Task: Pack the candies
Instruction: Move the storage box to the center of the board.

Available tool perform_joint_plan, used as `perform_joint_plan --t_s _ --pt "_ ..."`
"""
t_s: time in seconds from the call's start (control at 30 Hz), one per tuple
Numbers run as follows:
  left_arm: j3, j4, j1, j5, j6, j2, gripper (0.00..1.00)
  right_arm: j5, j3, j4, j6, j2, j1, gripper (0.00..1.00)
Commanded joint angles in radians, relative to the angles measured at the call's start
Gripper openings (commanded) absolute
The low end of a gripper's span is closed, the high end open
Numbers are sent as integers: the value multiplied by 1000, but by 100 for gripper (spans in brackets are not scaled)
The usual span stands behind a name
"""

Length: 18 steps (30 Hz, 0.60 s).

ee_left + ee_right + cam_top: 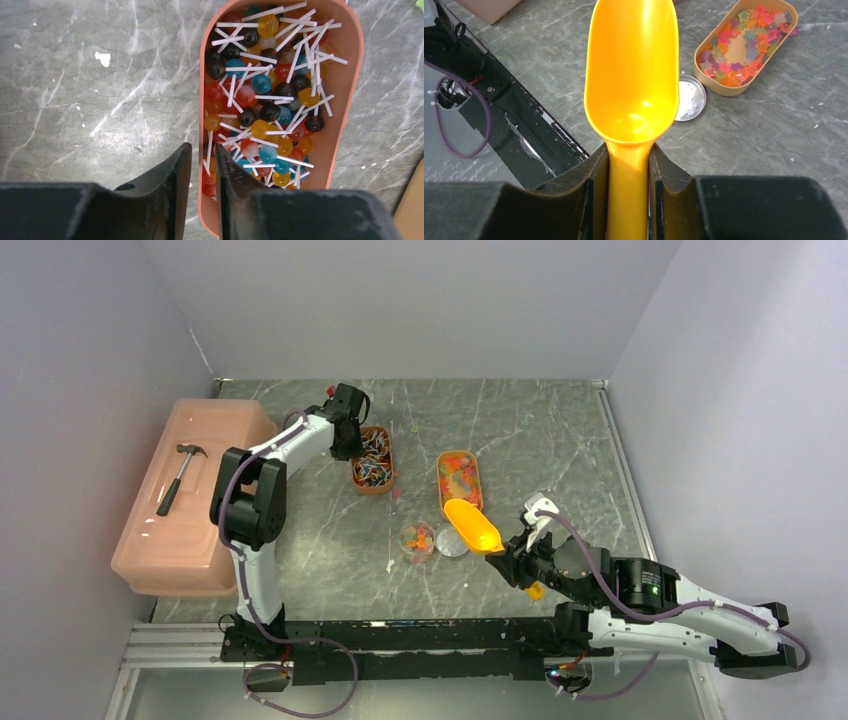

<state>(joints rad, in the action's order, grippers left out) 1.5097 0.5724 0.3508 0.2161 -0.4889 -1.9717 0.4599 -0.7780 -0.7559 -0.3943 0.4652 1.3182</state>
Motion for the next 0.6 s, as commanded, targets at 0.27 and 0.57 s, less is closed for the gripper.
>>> perform_joint_plan --t_s 0.27,0.57 --pt "-15 -15 -4 -58 4 -12 13 -11 -24 42 -8 11 2 0" --pt "-56 -23 -4 -93 15 7 3 -16 -20 55 -13 25 1 0"
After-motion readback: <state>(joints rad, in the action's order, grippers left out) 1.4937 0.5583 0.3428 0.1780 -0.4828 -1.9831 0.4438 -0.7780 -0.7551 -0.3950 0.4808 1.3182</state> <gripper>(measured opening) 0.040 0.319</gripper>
